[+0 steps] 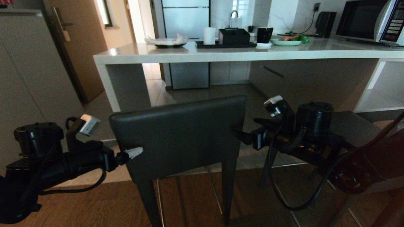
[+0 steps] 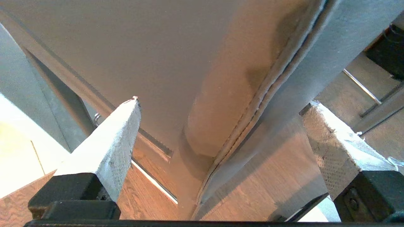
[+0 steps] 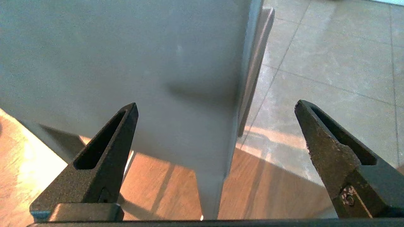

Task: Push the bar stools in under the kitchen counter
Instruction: Push the gray chair back under the dining table

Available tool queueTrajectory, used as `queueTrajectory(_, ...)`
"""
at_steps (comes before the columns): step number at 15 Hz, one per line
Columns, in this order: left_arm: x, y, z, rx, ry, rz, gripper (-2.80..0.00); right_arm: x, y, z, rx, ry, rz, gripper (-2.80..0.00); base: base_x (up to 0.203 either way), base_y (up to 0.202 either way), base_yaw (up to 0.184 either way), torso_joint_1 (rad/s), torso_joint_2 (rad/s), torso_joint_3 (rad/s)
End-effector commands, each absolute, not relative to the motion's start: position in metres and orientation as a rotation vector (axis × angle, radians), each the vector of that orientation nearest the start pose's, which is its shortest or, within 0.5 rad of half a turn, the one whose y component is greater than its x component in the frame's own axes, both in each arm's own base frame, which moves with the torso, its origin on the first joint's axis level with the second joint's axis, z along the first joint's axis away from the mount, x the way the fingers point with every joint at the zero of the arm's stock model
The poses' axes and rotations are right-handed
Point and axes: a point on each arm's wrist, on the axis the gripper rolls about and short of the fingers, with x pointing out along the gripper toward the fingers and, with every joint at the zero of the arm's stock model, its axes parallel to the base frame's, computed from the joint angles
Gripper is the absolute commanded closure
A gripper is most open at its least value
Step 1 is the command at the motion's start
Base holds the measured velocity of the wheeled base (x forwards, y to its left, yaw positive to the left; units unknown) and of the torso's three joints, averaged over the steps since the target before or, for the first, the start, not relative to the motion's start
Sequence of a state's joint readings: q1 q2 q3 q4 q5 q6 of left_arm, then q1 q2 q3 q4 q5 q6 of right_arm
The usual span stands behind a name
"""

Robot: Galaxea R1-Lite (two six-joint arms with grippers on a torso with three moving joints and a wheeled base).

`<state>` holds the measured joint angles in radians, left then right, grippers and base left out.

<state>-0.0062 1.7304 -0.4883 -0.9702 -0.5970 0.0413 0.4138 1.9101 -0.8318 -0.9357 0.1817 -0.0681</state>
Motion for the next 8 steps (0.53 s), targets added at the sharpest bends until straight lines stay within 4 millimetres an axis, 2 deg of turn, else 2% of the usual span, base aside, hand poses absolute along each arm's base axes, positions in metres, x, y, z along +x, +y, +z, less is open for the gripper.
queueTrajectory(1, 0.269, -0.017, 0.129, -0.038, 0.247, -0.618, -2.80, 0.333, 0.149, 0.144, -0.083, 0.125, 0.597, -2.80, 0.000, 0.000, 0.000, 0.000, 0.00, 0.000)
queueTrajectory(4, 0.269, -0.024, 0.126, -0.041, 0.262, -0.643, -2.80, 0.340, 0.163, 0.136, -0.086, 0.140, 0.626, -2.80, 0.000, 0.000, 0.000, 0.000, 0.00, 0.000)
queueTrajectory(8, 0.283, -0.027, 0.113, -0.044, 0.299, -0.640, -2.80, 0.343, 0.165, 0.129, -0.084, 0.155, 0.630, -2.80, 0.000, 0.000, 0.000, 0.000, 0.00, 0.000)
